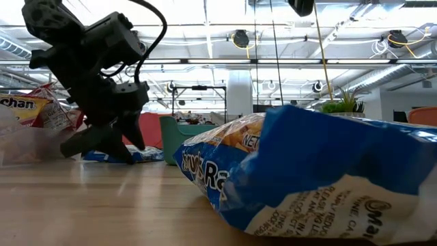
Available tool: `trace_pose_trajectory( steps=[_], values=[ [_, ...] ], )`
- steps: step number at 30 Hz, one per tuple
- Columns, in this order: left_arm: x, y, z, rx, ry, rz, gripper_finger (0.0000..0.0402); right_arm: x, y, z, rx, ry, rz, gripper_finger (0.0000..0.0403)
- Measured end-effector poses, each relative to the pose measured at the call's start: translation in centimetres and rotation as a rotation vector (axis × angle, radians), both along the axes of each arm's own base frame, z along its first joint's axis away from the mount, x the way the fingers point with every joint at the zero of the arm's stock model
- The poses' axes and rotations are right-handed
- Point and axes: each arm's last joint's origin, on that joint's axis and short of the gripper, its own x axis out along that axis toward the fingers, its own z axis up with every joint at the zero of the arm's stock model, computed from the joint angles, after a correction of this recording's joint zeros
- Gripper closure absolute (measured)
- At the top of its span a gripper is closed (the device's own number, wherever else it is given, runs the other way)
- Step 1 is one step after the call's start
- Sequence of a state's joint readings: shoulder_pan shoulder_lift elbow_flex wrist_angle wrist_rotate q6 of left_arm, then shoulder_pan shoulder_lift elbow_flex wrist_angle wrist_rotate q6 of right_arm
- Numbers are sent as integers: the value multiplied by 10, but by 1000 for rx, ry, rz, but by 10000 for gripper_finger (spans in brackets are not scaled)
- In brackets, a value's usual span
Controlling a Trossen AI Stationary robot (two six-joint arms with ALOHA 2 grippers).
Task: Sort Maruchan noodles
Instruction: Put the top blue noodle pack into the orange bin
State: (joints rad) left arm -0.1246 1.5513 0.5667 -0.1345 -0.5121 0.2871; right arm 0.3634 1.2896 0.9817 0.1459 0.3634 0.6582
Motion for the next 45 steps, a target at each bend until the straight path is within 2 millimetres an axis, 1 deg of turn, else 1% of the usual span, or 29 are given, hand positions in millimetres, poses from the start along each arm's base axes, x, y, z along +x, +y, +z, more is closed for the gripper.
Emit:
trace_pose_trajectory(
  steps=[3, 9, 12, 21, 27, 36, 38, 41, 42, 45],
  values=[
    [0, 0, 0, -9, 3, -5, 218, 0, 1, 0, 1, -1, 3, 243],
    [0, 0, -1, -22, 19, -25, 294, 0, 1, 1, 4, -8, 3, 243],
    [-1, 1, -2, -33, 28, -32, 316, 0, 1, 1, 4, -7, 2, 243],
    [-4, -1, -3, 55, 40, -6, 323, 0, 1, 1, 5, -7, 2, 243],
    [-4, 1, -2, 70, 24, 35, 323, 0, 1, 1, -7, -7, 5, 243],
    [-3, 1, -2, 72, 16, 40, 325, 0, 1, 1, -12, -7, 6, 243],
    [-3, 1, -2, 70, 12, 45, 340, 0, 1, 1, -13, -7, 7, 243],
    [-3, 1, -1, 66, 6, 51, 384, 0, 1, 1, -13, -7, 7, 243],
    [-3, 1, -1, 65, 5, 51, 392, 0, 1, 1, -13, -7, 7, 243],
    [-3, 1, -1, 64, 5, 51, 397, 0, 1, 1, -13, -7, 7, 243]
  ],
)
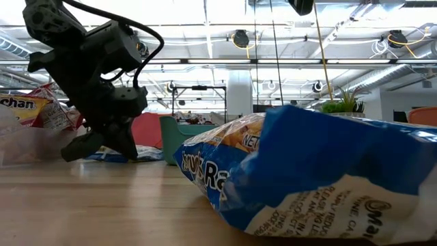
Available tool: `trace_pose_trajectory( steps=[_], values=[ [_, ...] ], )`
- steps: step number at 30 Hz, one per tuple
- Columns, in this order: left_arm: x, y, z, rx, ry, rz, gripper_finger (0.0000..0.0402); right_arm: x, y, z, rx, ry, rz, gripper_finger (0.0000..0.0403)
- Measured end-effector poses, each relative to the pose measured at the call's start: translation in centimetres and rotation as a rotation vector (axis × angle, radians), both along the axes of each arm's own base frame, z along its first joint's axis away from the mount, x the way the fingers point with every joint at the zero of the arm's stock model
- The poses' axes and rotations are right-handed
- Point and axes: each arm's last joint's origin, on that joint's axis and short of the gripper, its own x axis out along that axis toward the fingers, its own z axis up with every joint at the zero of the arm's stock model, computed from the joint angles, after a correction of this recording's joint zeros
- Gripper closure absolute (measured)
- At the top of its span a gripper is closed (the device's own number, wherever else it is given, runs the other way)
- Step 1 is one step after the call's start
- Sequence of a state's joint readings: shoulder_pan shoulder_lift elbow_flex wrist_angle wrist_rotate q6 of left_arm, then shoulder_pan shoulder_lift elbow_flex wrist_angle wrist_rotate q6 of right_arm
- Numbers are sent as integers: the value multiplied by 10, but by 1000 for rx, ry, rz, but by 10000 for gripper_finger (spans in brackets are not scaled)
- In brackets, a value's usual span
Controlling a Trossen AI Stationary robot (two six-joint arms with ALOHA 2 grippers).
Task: Sort Maruchan noodles
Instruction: Put the top blue noodle pack into the orange bin
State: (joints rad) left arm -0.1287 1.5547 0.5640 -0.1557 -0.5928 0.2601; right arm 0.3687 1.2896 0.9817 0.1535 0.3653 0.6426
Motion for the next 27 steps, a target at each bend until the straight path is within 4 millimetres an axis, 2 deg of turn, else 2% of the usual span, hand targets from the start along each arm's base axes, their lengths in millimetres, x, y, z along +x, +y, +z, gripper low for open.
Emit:
trace_pose_trajectory(
  steps=[5, 10, 14, 20, 23, 27],
  values=[
    [3, -2, 10, 8, 17, 7, 399, 0, 0, 0, 0, 1, 0, 243],
    [6, -9, 41, 13, -30, 34, 400, 0, 0, -1, -5, 11, 10, 243],
    [4, -14, 70, -18, -121, 54, 400, 0, 0, 0, -141, 1, 56, 243],
    [-15, -21, 106, -39, -244, 23, 401, 8, 0, -11, -176, 44, 26, 243],
    [-27, -24, 122, -50, -314, -4, 401, 12, -4, -20, -171, 155, -30, 243],
    [-44, -27, 141, -85, -397, -42, 401, 32, -8, -27, -200, 255, -68, 243]
  ],
)
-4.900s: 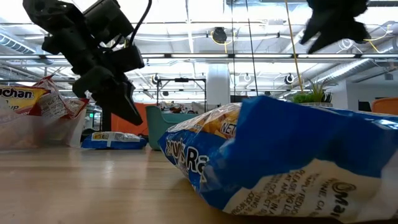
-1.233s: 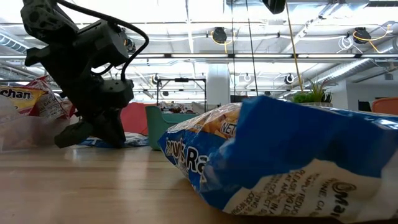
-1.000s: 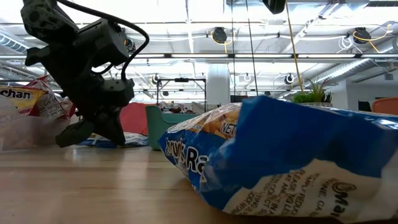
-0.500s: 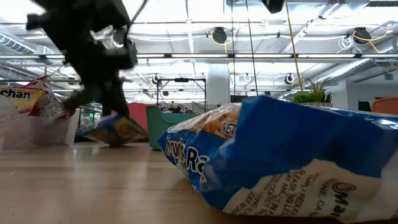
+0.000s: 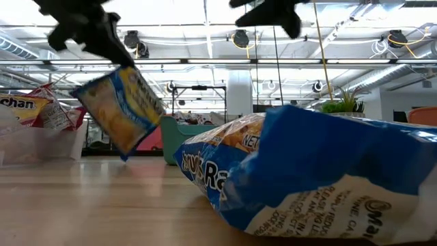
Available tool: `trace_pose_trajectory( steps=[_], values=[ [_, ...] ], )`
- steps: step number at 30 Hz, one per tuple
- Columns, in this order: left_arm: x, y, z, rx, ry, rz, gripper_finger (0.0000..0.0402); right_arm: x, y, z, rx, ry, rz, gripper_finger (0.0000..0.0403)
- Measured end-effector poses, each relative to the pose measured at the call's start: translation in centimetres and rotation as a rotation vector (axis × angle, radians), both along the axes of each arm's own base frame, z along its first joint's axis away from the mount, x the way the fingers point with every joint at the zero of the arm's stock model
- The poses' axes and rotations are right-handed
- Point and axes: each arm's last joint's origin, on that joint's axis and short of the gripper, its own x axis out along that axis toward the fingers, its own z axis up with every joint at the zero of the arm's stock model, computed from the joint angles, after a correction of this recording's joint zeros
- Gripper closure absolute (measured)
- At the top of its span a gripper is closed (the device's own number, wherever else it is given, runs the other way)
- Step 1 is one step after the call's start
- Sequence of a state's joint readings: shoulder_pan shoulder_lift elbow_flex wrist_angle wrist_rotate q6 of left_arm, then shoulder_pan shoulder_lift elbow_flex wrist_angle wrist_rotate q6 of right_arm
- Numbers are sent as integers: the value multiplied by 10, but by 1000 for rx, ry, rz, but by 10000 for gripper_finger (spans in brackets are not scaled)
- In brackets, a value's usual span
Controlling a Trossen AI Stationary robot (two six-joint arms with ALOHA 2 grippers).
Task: Sort Maruchan noodles
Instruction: Put the top blue noodle pack into the orange bin
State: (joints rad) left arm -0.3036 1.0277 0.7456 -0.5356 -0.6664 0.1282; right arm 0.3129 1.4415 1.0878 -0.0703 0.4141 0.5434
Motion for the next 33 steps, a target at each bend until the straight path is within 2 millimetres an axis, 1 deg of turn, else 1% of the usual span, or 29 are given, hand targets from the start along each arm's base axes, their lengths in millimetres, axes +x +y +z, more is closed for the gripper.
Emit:
trace_pose_trajectory(
  steps=[4, 6, 9, 13, 15, 18, 21, 27, 30, 33],
  values=[
    [-16, -5, 14, -42, -77, -47, 401, 31, 4, 8, -79, 2, 94, 243],
    [-24, -9, 18, -62, -95, -80, 401, 49, 6, 11, -122, 3, 137, 243],
    [-29, -17, 22, -84, -127, -129, 401, 70, 9, 8, -193, 71, 179, 243],
    [-35, -30, 22, -95, -126, -206, 401, 97, 11, -1, -239, 92, 189, 241],
    [-37, -36, 21, -102, -117, -242, 401, 108, 9, -2, -235, 79, 185, 234],
    [-41, -46, 20, -117, -117, -290, 401, 121, 6, -5, -202, 79, 227, 208],
    [-44, -53, 21, -140, -129, -327, 401, 129, 4, -6, -168, 81, 280, 170],
    [-47, -62, 23, -176, -160, -366, 401, 138, -6, -10, -177, 63, 262, 92],
    [-49, -64, 24, -197, -168, -369, 401, 142, -11, -17, -169, 76, 275, 73],
    [-50, -67, 24, -213, -172, -375, 401, 146, -15, -17, -118, 47, 340, 70]
  ],
)
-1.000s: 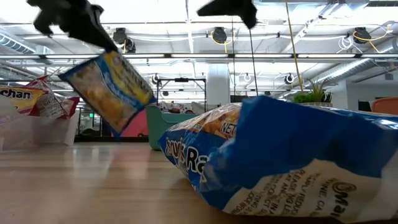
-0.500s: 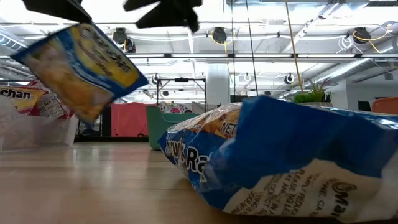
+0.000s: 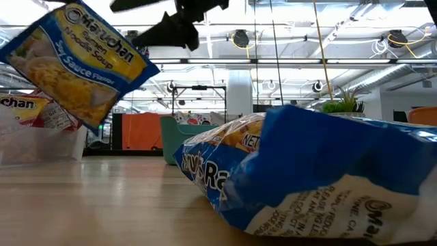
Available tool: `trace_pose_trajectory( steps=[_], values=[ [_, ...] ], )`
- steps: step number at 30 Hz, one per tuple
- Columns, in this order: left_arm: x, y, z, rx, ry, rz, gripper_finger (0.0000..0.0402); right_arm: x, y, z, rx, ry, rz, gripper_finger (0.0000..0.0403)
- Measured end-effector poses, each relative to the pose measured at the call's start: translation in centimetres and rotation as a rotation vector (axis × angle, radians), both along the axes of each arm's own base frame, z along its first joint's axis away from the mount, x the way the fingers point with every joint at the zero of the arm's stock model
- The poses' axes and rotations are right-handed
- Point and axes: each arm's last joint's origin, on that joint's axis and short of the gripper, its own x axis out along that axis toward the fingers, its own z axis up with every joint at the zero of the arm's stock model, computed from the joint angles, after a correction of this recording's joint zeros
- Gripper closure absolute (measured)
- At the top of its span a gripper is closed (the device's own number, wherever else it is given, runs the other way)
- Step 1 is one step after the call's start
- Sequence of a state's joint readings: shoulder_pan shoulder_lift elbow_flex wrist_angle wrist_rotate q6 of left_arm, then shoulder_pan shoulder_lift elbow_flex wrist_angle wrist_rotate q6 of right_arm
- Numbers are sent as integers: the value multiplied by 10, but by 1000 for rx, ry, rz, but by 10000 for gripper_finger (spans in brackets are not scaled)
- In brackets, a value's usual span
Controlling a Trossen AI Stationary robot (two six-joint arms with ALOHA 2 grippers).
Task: Sort Maruchan noodles
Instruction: Put the top blue noodle pack into the orange bin
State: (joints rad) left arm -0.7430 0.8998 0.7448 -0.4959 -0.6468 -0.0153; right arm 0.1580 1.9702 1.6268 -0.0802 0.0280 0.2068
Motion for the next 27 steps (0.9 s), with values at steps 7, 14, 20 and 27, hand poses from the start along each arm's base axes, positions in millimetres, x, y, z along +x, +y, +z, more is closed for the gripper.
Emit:
trace_pose_trajectory(
  steps=[7, 14, 20, 27],
  values=[
    [3, -4, -1, -10, -9, -4, 401, 10, -7, -16, -10, -6, 43, 70],
    [6, -4, -2, 12, -13, 8, 401, 19, -6, -28, -20, -43, 58, 71],
    [8, -2, -2, 35, -13, 12, 401, 23, -13, -37, 14, -29, 19, 82],
    [10, 0, -2, 52, -15, 13, 401, 25, -16, -44, 49, -5, 21, 162]
  ],
)
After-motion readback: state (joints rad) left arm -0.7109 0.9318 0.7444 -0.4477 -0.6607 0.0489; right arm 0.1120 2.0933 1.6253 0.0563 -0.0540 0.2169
